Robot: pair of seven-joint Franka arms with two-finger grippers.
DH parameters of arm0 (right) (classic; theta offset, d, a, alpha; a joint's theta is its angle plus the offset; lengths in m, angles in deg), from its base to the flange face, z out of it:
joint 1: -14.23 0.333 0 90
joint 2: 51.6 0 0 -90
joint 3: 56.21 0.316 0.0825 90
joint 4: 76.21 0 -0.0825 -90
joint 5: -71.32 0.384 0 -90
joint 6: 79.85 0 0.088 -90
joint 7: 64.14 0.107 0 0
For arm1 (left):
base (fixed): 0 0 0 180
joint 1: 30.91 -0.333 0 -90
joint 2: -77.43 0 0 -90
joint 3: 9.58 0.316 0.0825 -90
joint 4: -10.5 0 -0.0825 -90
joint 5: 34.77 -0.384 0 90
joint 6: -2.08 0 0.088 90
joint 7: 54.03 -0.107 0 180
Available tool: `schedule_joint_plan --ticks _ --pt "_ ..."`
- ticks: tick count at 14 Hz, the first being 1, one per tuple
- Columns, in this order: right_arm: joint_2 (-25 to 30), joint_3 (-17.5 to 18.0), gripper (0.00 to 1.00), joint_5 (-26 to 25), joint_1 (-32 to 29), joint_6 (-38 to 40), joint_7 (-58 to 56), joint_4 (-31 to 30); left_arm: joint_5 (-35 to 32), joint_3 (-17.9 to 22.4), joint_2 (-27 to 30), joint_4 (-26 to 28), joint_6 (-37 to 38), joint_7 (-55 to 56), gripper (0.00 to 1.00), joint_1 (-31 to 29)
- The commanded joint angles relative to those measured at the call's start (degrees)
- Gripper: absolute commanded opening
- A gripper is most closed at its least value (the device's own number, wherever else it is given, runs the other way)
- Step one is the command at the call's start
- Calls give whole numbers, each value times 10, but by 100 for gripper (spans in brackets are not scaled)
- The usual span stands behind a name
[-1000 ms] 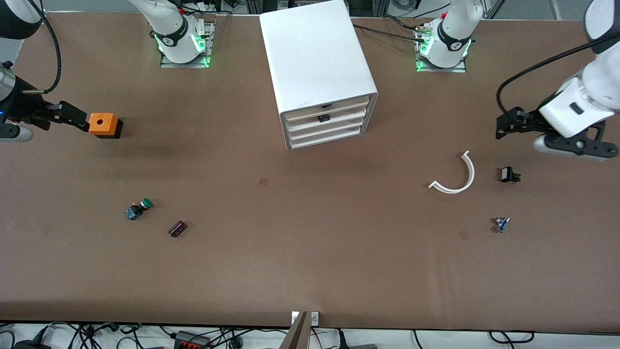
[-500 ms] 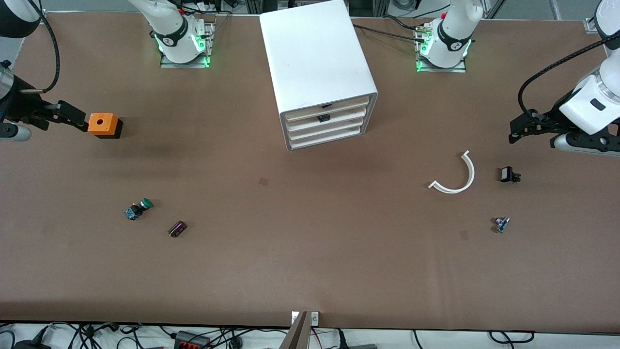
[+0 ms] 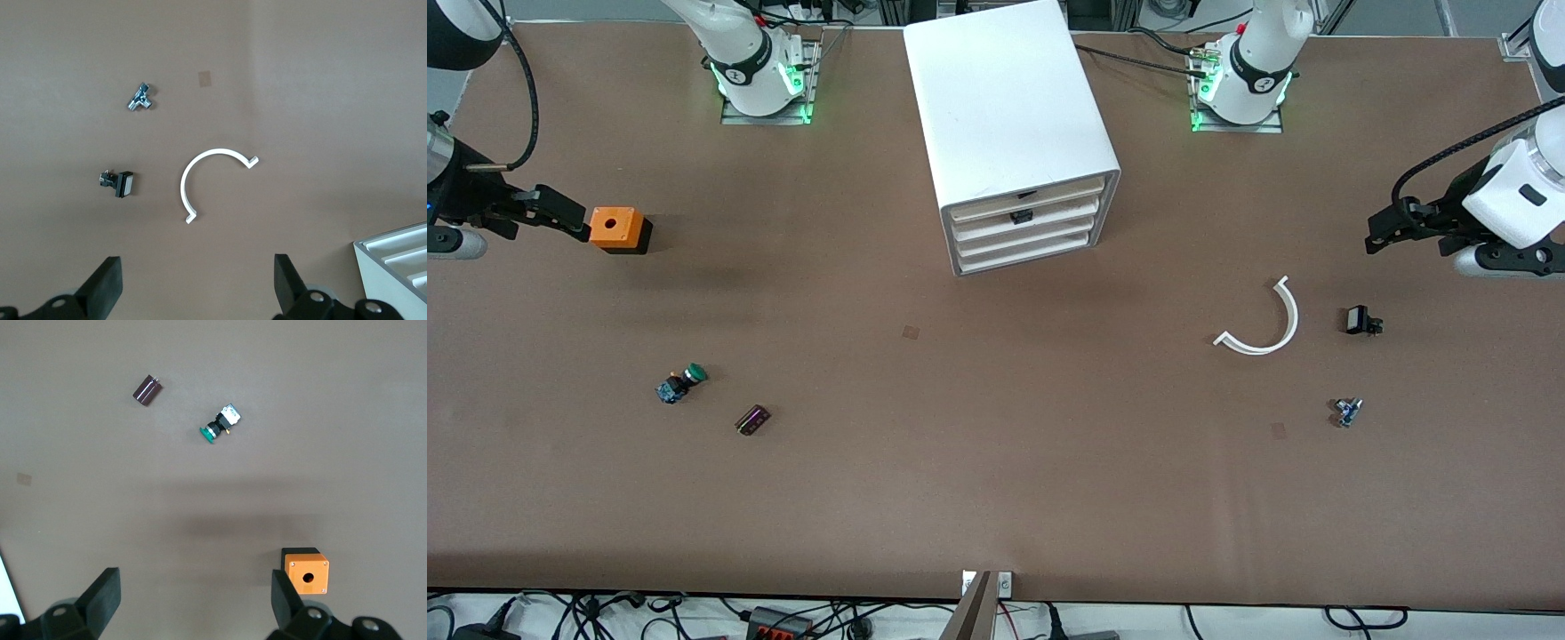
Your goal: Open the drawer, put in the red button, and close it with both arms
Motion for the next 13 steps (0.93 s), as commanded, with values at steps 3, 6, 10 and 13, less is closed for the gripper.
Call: schedule_joint_plan --ticks 3,6,10,13 --pt "-2 4 100 -5 7 7 -1 7 -10 -1 11 -2 25 9 100 0" --pt "-1 4 100 -5 1 8 -6 7 -9 2 10 -6 33 8 100 0" --pt "0 4 100 -5 0 10 -11 7 -9 -3 8 -11 45 8 100 1" --pt "0 4 100 -5 1 11 -11 7 -9 1 7 -11 46 7 100 0"
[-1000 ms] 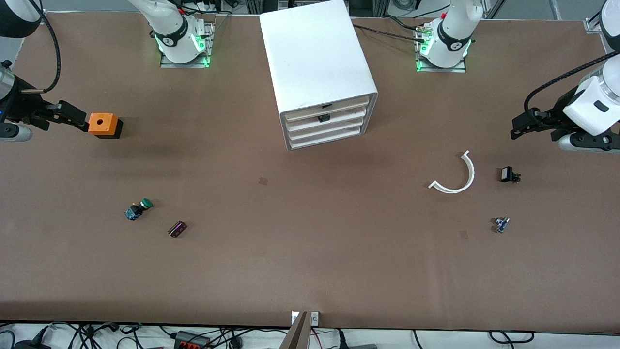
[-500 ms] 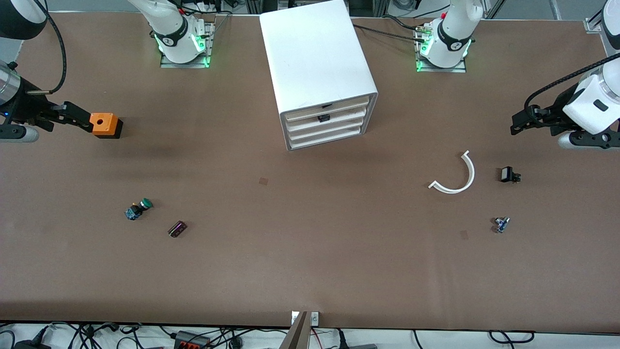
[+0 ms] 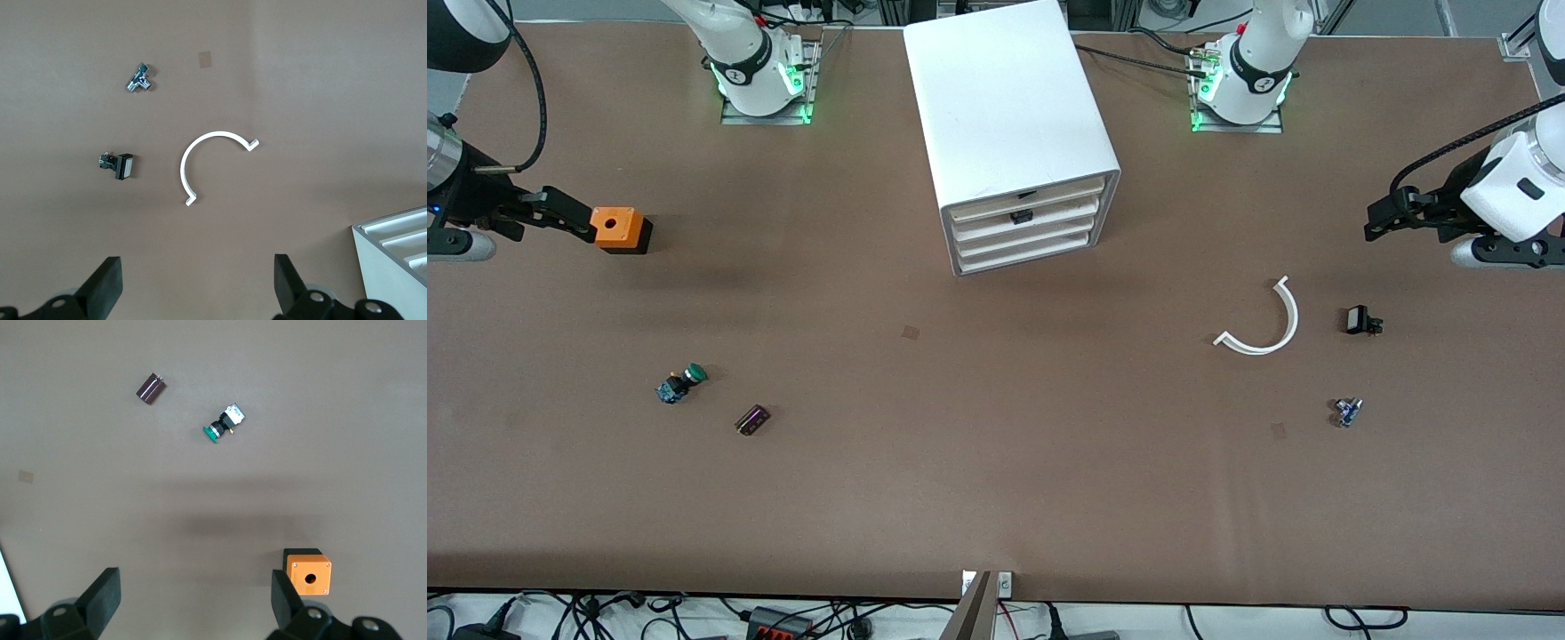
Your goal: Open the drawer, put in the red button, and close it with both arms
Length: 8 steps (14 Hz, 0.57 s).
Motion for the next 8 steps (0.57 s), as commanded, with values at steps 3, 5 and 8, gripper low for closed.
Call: schedule_joint_plan --ticks 3,5,8 --pt "1 2 100 -4 -6 11 -1 7 -8 0 1 -13 15 5 100 0" --pt "3 2 100 -6 -5 22 -7 7 -8 0 -1 -15 15 6 100 0" --pt "6 2 100 -5 -6 23 -2 1 -8 -1 -3 -21 17 6 100 1"
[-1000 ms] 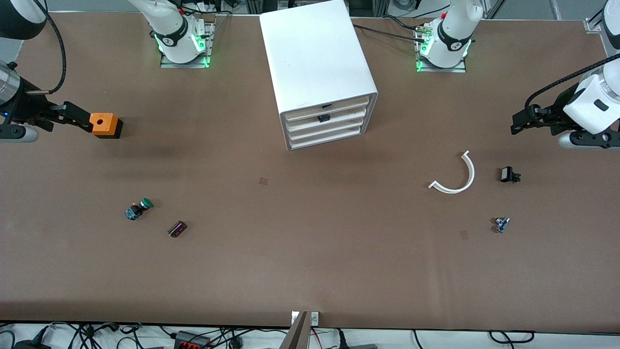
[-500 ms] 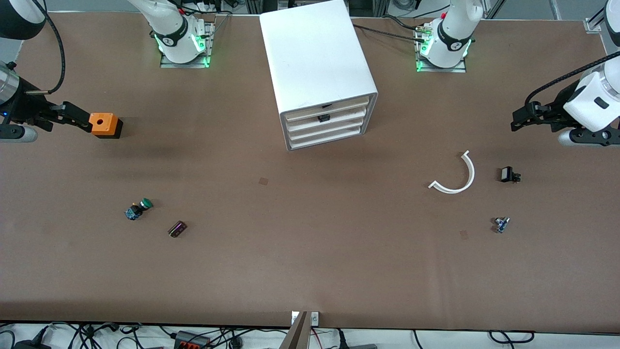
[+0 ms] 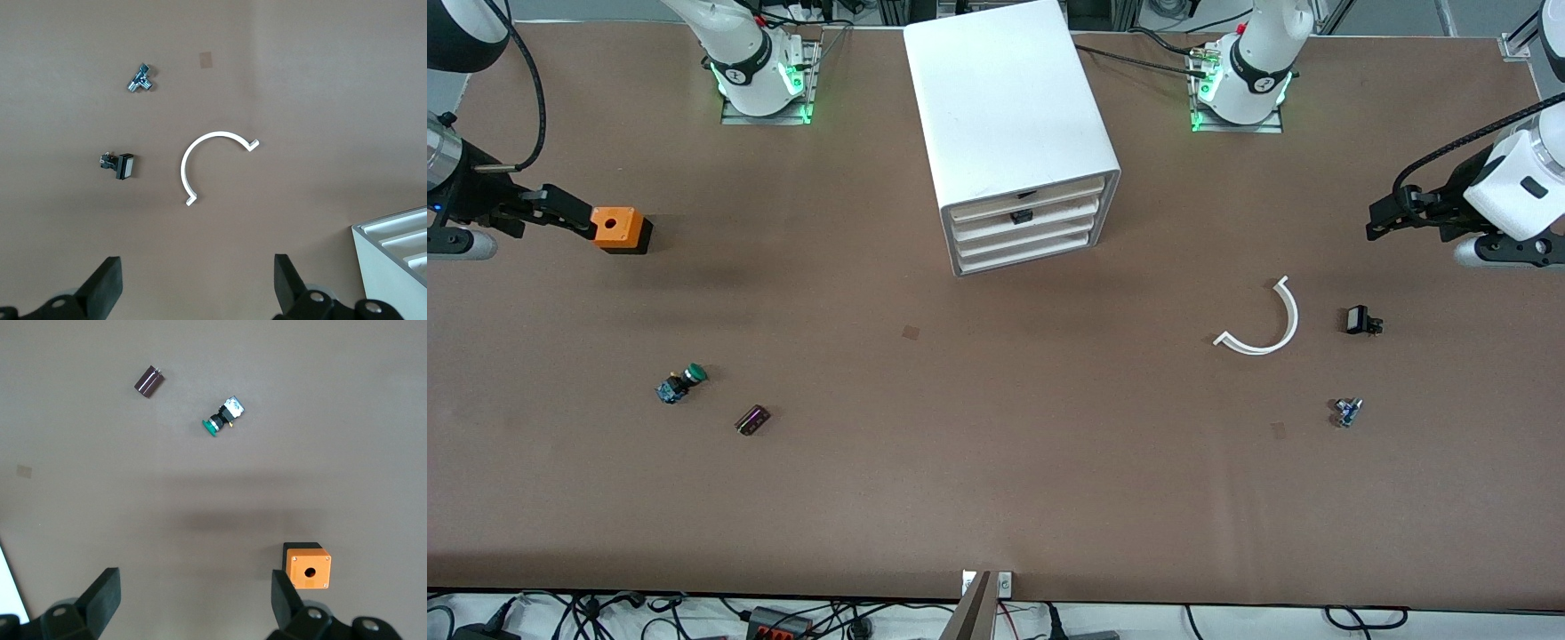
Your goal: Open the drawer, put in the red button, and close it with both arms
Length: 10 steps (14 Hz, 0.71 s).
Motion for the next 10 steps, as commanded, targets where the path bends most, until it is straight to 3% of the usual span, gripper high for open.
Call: schedule_joint_plan --ticks 1,5,10 --pt "9 3 100 -4 -4 7 -1 -4 -9 -1 -3 -16 15 5 100 1" --pt "41 3 100 -6 -4 -29 -2 -53 -8 -2 -3 -17 15 6 100 1" --pt "40 4 100 -6 -4 -7 -9 -46 -8 -3 -3 -17 15 6 100 1"
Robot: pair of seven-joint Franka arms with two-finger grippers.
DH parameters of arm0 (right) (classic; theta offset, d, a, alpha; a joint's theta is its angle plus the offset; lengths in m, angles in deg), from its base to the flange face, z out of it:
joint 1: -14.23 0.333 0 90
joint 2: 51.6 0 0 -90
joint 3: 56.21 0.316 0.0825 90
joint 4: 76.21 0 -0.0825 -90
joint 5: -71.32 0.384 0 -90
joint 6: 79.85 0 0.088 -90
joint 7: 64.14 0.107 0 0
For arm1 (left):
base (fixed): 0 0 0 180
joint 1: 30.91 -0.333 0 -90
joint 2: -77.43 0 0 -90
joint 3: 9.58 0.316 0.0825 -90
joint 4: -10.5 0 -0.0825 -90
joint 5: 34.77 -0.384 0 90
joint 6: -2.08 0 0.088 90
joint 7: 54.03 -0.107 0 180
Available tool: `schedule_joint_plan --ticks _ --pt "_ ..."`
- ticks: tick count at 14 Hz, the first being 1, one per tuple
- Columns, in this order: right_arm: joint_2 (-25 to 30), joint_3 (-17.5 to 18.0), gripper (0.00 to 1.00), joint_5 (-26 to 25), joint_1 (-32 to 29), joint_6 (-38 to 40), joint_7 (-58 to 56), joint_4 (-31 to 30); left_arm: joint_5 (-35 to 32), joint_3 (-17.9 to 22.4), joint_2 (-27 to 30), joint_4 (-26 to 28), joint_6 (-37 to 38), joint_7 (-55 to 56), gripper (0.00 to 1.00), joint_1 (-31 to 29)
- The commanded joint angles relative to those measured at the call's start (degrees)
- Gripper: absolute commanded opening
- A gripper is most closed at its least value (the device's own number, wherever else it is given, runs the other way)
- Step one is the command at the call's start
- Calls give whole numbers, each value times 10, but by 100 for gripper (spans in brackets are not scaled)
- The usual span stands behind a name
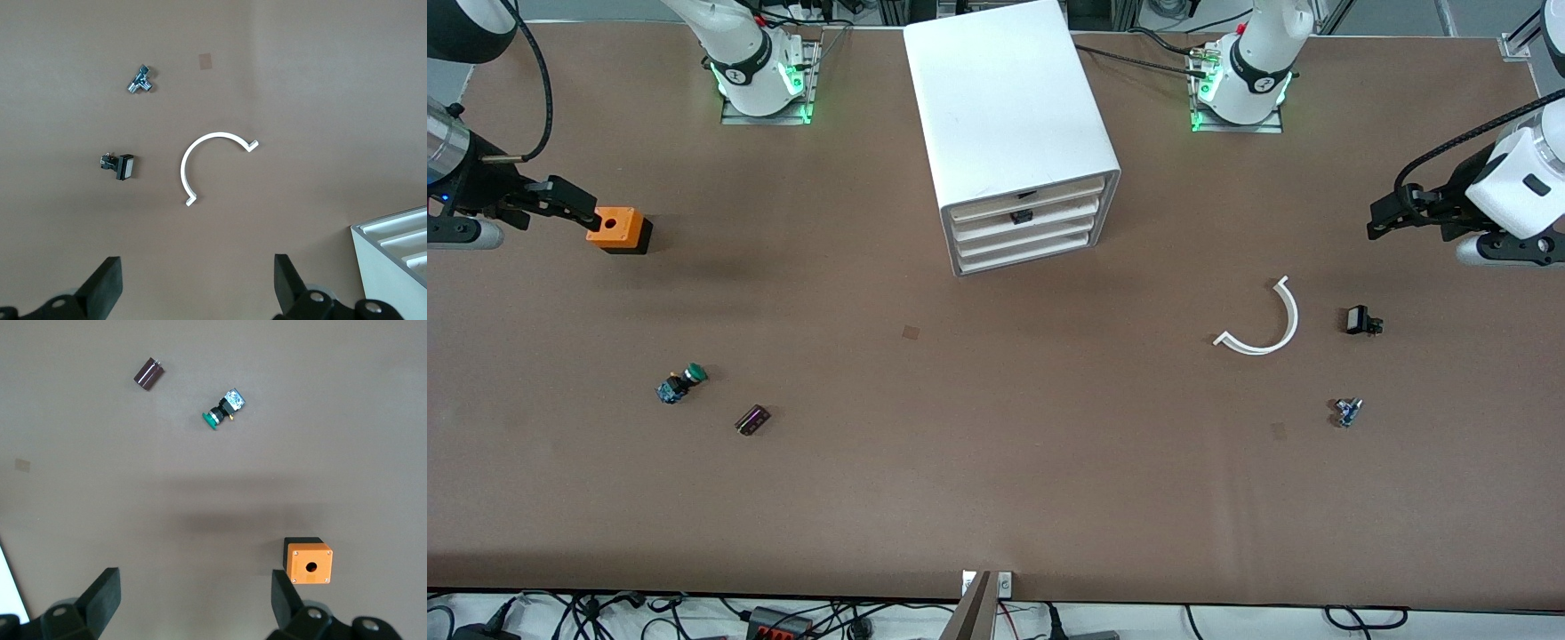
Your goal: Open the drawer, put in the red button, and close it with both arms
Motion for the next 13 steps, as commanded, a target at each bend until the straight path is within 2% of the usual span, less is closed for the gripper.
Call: schedule_joint_plan --ticks 1,13 --pt "15 4 100 -6 -4 1 -9 -11 -8 -4 -3 -14 13 7 100 1" --pt "13 4 100 -2 -4 0 -7 -9 -8 -5 -10 -22 16 7 100 1"
